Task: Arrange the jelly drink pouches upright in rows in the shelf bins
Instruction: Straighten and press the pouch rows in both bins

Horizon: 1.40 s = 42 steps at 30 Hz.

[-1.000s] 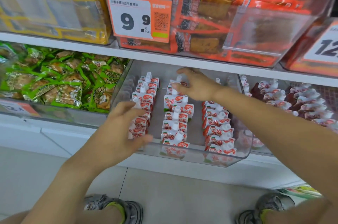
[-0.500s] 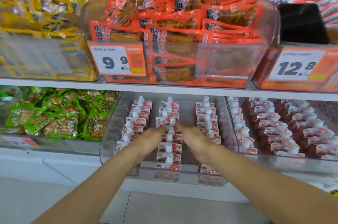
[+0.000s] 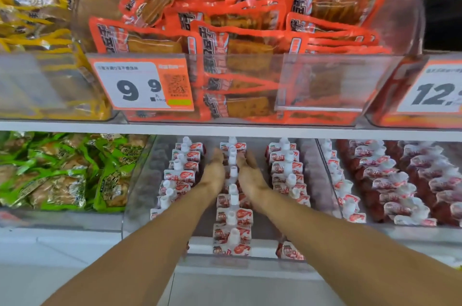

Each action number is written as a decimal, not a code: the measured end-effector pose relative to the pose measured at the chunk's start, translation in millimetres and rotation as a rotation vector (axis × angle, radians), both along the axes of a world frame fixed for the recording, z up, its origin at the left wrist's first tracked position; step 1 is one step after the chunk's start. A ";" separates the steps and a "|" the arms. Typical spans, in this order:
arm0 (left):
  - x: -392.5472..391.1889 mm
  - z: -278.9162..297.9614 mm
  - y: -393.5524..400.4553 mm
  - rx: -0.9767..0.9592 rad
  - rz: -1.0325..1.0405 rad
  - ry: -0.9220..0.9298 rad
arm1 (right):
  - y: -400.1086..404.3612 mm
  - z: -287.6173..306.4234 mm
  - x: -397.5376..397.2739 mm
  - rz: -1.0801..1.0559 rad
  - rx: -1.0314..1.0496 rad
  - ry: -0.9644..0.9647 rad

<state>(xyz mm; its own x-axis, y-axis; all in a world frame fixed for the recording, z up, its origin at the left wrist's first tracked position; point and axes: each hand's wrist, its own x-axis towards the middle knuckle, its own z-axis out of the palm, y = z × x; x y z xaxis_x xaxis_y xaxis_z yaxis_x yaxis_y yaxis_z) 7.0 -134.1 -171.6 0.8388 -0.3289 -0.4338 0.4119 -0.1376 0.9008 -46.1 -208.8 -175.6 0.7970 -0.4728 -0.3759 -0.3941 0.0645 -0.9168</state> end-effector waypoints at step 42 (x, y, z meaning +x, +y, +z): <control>-68.1 38.8 70.8 0.468 -0.554 -0.344 | 9.9 29.5 -97.0 0.354 0.048 0.138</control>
